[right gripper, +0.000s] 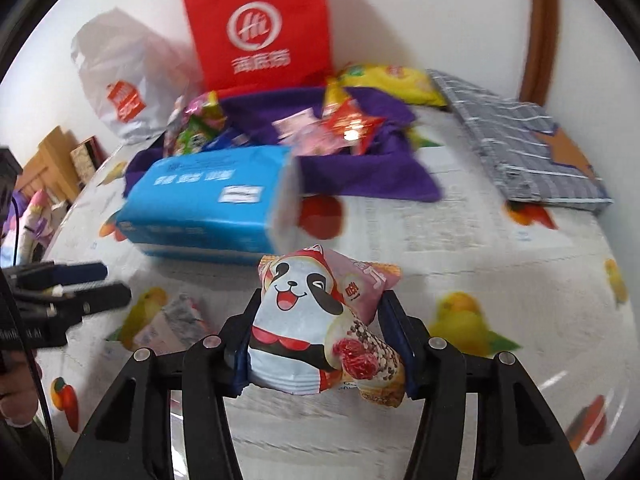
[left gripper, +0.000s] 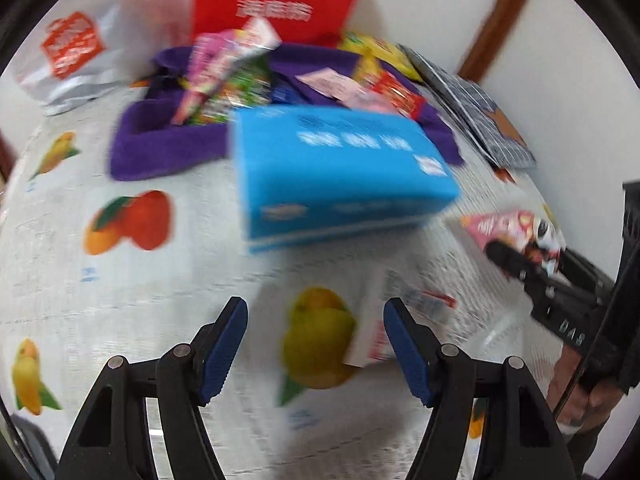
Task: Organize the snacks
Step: 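Grasp the panda snack bag with the right tool while the left tool grasps the white wrapper, then carry the white wrapper and panda snack bag over the purple towel with both tools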
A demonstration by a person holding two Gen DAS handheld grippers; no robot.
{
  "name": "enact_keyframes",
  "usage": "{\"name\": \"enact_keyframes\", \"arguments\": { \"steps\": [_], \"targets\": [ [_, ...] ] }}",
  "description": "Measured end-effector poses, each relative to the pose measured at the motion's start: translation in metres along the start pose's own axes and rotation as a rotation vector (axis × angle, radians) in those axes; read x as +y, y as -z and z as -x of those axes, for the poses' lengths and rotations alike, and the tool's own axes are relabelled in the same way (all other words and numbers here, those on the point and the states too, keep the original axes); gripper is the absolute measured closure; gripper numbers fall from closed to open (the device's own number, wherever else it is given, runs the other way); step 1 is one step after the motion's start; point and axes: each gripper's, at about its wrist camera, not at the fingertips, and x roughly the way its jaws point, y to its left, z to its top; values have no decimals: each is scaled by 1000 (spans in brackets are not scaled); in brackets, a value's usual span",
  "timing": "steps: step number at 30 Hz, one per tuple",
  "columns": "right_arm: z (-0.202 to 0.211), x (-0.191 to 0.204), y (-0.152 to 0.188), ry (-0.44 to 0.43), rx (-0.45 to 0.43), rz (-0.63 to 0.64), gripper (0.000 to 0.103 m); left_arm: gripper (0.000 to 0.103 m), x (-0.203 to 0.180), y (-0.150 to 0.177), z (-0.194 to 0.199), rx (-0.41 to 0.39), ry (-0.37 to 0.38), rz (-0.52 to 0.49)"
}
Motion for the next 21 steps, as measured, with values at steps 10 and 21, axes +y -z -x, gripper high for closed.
{"name": "enact_keyframes", "arguments": {
  "steps": [10, 21],
  "targets": [
    [22, -40, 24, 55, -29, -44, 48, 14, -38, 11, -26, 62, 80, -71],
    [22, -50, 32, 55, -33, -96, 48, 21, -70, 32, -32, -26, -111, -211]
  ]
}}
